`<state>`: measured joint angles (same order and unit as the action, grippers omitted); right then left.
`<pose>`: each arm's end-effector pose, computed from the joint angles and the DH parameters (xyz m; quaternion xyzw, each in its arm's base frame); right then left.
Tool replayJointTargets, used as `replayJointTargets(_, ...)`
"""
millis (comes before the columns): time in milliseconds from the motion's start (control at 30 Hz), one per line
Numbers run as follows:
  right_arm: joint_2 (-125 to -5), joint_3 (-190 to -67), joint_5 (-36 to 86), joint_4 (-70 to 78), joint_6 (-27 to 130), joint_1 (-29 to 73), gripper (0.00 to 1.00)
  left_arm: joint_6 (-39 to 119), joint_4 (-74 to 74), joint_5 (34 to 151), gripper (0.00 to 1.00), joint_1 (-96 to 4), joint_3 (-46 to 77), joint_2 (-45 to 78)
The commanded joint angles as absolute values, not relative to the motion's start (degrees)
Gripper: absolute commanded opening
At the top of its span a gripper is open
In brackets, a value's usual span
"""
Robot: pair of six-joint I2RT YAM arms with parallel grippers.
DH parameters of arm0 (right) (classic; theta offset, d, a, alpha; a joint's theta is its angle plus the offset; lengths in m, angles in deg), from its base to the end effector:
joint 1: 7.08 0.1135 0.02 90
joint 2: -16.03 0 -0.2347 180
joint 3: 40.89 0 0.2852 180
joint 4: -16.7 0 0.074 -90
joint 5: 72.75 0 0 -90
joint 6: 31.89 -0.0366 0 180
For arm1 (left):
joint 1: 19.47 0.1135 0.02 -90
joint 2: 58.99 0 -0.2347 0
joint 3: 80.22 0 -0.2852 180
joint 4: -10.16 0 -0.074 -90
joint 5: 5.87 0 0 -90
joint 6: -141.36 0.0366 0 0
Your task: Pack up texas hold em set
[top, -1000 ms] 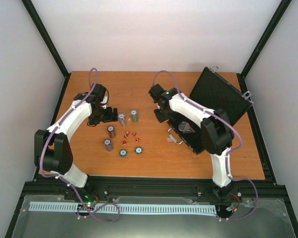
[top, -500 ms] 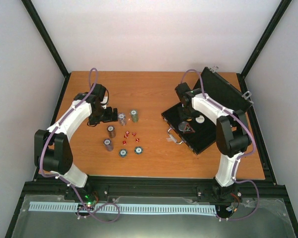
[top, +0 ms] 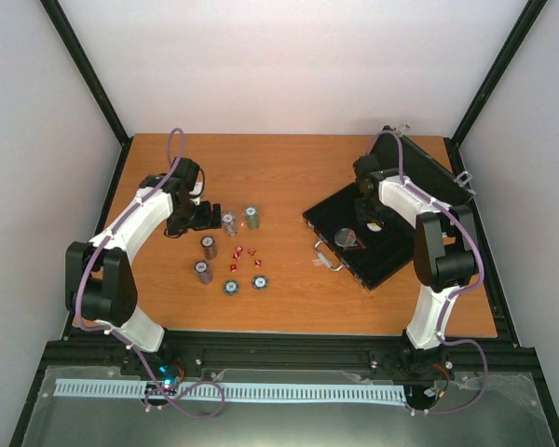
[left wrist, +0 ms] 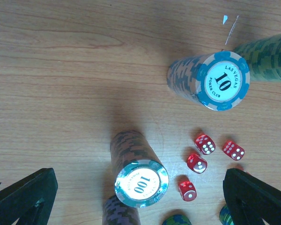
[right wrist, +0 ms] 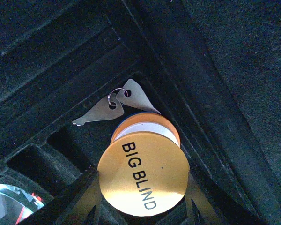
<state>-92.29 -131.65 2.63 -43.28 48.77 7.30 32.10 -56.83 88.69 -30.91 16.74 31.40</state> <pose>0.3794 0.0877 0.1434 -0.0296 0.9857 -0.1017 0.1313 0.3271 -0.0692 0.2053 -0.0621 0.9880 -0.0740 0.1208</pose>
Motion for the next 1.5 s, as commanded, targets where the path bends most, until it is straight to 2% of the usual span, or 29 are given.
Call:
replayJointTargets(0,-92.1,-131.1,1.7,-41.6,49.6,6.9,0.47,32.7,-56.1,89.0,1.0,-31.2,16.4,32.1)
replayJointTargets(600,-93.8,-129.9,3.7,-40.7,50.4,4.0,0.48,32.6,-56.4,89.1,1.0,-31.2,15.1,33.4)
replayJointTargets(1467,-93.7,-131.2,5.4,-41.8,50.1,4.0,0.6,32.8,-56.2,89.0,1.0,-31.2,15.5,33.0)
